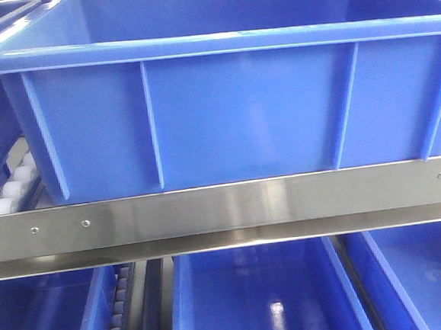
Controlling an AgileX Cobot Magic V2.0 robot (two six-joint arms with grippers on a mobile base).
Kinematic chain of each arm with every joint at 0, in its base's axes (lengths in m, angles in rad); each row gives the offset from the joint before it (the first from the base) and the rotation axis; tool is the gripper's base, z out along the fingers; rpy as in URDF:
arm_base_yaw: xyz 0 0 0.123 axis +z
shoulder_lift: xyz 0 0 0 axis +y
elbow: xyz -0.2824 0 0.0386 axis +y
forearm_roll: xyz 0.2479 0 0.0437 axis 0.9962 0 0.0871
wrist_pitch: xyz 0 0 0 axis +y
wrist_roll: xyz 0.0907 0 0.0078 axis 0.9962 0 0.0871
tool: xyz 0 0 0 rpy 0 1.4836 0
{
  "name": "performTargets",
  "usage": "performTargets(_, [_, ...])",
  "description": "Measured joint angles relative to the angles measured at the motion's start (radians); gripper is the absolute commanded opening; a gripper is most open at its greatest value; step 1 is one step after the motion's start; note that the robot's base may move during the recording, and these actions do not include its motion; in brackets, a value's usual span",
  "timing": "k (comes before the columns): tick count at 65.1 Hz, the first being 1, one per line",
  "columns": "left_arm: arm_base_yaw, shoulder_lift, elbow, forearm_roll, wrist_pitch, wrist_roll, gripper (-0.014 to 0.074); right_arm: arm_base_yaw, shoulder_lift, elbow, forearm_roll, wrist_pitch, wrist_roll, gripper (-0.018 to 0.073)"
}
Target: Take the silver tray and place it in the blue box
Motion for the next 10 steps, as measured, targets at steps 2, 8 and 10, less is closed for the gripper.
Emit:
performTargets(2, [0.0, 0.0, 0.0, 0.0, 0.0, 0.0, -0.0008, 0.0, 0.0, 0.0, 0.0, 0.0, 0.0, 0.0049])
performTargets(8, [0.0, 0.0, 0.0, 0.0, 0.0, 0.0, -0.0008, 0.0, 0.0, 0.0, 0.0, 0.0, 0.0, 0.0049])
performTargets(10, [0.0, 0.0, 0.0, 0.0, 0.0, 0.0, -0.0008, 0.0, 0.0, 0.0, 0.0, 0.0, 0.0, 0.0049])
